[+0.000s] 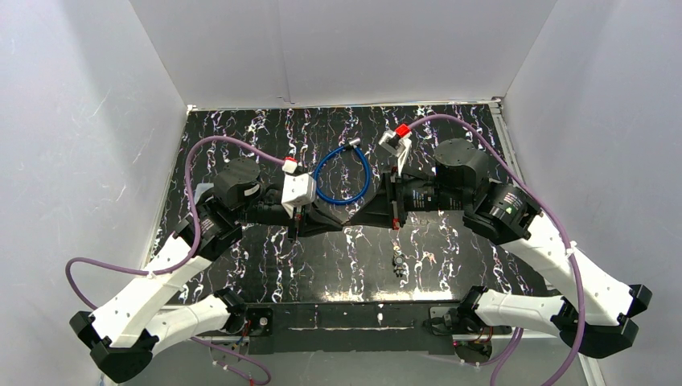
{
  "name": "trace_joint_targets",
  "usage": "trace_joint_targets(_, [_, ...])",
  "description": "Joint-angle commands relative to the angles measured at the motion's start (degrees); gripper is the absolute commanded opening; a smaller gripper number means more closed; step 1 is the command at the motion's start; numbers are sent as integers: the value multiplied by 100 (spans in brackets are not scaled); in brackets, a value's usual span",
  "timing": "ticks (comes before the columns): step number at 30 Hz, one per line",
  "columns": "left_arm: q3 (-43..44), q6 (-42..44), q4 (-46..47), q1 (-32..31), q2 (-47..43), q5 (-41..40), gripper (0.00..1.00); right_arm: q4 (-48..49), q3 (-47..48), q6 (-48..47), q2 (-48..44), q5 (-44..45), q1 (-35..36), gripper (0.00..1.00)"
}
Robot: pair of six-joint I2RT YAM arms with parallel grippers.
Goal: Unlock with the key
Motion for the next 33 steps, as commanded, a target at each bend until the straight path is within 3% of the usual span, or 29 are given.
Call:
trace_joint_targets(1, [120, 181, 139, -65, -52, -229, 0, 277, 16, -5, -85, 65, -17, 1])
trace_joint_targets(6, [119, 300, 125, -66, -85, -391, 0, 231, -112, -23, -139, 130, -17, 3])
trace_joint_targets(10, [209, 292, -88, -67, -60, -407, 0, -45, -30, -225, -276, 493, -21, 40])
trace_joint_targets(12, [220, 225, -99, -70, -70, -434, 0, -141, 5, -346, -414, 691, -19, 51])
trace_joint_targets(14, [258, 136, -97, -72, -72, -482, 0, -180, -14, -435, -526, 845, -17, 56])
trace_joint_targets(21, [359, -263, -55, -66, -19, -395, 0, -65, -114, -711, -504, 946, -8, 58])
trace_joint_targets(33, [517, -385, -198, -68, 117, -318, 0, 107, 311, -1050, -14, 871, 252, 47])
